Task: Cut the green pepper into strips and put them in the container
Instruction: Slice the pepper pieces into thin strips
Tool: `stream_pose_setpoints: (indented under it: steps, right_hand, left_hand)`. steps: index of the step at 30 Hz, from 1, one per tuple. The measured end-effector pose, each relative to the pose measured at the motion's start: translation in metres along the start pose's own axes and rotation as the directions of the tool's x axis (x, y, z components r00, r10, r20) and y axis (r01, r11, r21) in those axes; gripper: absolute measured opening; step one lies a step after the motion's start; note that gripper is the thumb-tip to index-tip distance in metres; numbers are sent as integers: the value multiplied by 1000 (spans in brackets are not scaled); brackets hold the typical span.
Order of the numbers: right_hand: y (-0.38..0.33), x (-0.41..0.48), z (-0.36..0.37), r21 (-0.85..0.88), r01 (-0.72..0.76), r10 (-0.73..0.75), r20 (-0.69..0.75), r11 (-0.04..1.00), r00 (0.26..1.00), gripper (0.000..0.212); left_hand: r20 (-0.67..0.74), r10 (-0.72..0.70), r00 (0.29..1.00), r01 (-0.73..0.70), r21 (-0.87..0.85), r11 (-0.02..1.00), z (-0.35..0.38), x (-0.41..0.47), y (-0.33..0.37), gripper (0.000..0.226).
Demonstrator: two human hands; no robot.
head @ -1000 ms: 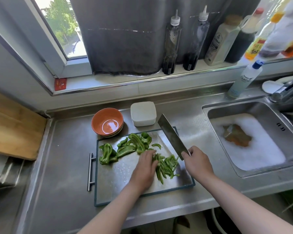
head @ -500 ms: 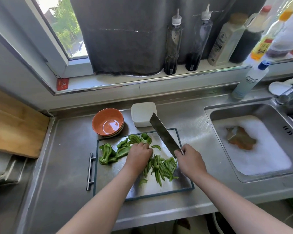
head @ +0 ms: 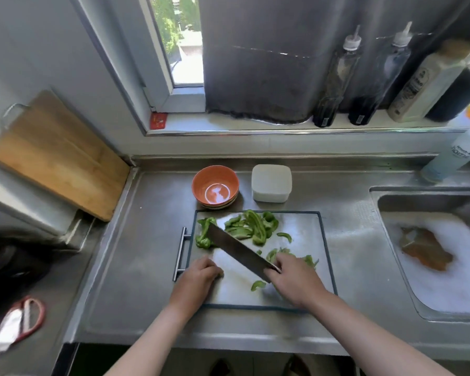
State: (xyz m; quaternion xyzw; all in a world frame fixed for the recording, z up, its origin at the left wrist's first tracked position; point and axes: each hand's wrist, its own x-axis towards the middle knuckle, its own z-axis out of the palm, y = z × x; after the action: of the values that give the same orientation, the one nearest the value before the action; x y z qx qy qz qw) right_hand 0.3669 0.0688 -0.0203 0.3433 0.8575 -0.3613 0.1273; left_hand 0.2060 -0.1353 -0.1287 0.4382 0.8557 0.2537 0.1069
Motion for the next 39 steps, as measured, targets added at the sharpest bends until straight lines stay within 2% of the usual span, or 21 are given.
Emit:
stream_pose_setpoints:
  steps: [2,5,7,9,13,15,18,21,24,30,39]
  right_hand:
    - [-9,-1,13,-56,30,-28,30,998,999,29]
    - [-20,-1,28,-128,51,-46,38,991,998,28]
    - [-26,0,35,-194,72,-67,36,978,997,25]
    - [-31,2,41,-238,102,-96,36,966,995,21]
    - [-37,9,51,-275,140,-133,43,951,990,18]
    - [-38,10,56,-290,152,-143,52,945,988,16]
    - [-38,9,62,-304,167,-149,80,938,986,18]
    - [-37,6,66,-309,193,-171,99,931,980,20]
    - [-36,4,68,-302,215,-192,105,929,976,20]
    - [-36,-8,73,-370,272,-272,54,888,961,21]
    - [-30,-18,80,-373,203,-208,26,906,978,20]
  left_hand:
    - [-40,-96,995,94,-54,994,0,-9,-8,24]
    - [-197,-154,968,135,-107,985,5,-19,-11,9]
    - [-276,-221,935,177,-173,969,6,-27,-10,8]
    - [-301,-182,936,136,-168,976,9,-35,-12,6]
    - [-281,33,959,-41,-22,999,19,-37,-19,15]
    - [-288,69,955,-59,45,997,23,-34,-20,7]
    - [-321,73,944,-51,79,996,26,-29,-19,5]
    - [-358,56,932,-37,58,998,28,-26,-17,21]
    - [-380,33,924,-11,60,998,29,-25,-15,24]
    - [-461,123,879,-78,116,990,25,-22,-11,21]
    - [-473,115,873,-72,108,992,23,-21,-8,21]
